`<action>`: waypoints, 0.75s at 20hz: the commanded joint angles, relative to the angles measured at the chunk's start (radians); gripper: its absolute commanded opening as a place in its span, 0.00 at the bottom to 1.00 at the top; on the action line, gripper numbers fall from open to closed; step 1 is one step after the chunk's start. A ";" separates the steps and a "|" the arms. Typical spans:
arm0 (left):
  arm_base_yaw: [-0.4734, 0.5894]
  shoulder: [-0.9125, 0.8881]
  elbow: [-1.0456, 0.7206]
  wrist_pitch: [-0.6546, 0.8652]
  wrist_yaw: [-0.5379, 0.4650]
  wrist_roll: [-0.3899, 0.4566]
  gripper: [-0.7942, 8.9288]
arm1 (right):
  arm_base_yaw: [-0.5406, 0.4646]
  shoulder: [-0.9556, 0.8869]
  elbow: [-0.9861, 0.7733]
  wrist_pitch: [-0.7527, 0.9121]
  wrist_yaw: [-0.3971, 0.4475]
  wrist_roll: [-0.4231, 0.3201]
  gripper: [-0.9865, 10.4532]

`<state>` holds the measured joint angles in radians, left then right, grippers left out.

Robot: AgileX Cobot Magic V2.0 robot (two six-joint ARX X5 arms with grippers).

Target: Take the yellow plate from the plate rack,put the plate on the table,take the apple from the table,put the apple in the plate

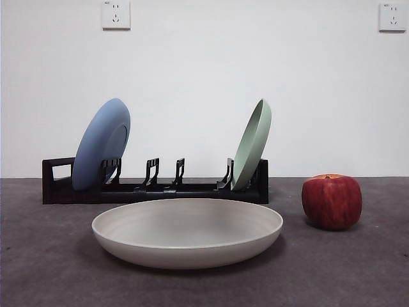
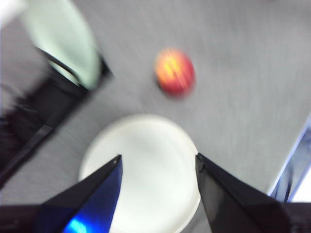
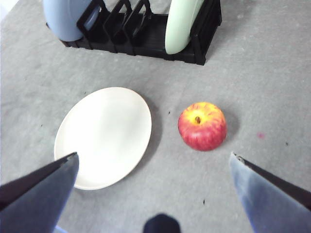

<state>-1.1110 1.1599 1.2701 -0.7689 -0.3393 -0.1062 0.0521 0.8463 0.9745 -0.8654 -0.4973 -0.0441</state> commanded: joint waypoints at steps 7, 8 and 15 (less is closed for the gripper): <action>0.021 -0.330 0.002 -0.015 0.000 -0.124 0.34 | 0.098 0.273 0.004 0.134 0.135 0.014 0.61; 0.021 -0.347 0.002 -0.033 0.002 -0.130 0.32 | 0.125 0.312 0.005 0.148 0.175 0.013 0.61; 0.019 -0.375 0.002 -0.129 0.022 -0.156 0.07 | 0.230 0.520 0.006 0.270 0.379 -0.012 0.61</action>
<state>-1.0931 0.7860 1.2716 -0.9009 -0.3187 -0.2539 0.2783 1.3624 0.9779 -0.5995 -0.1207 -0.0460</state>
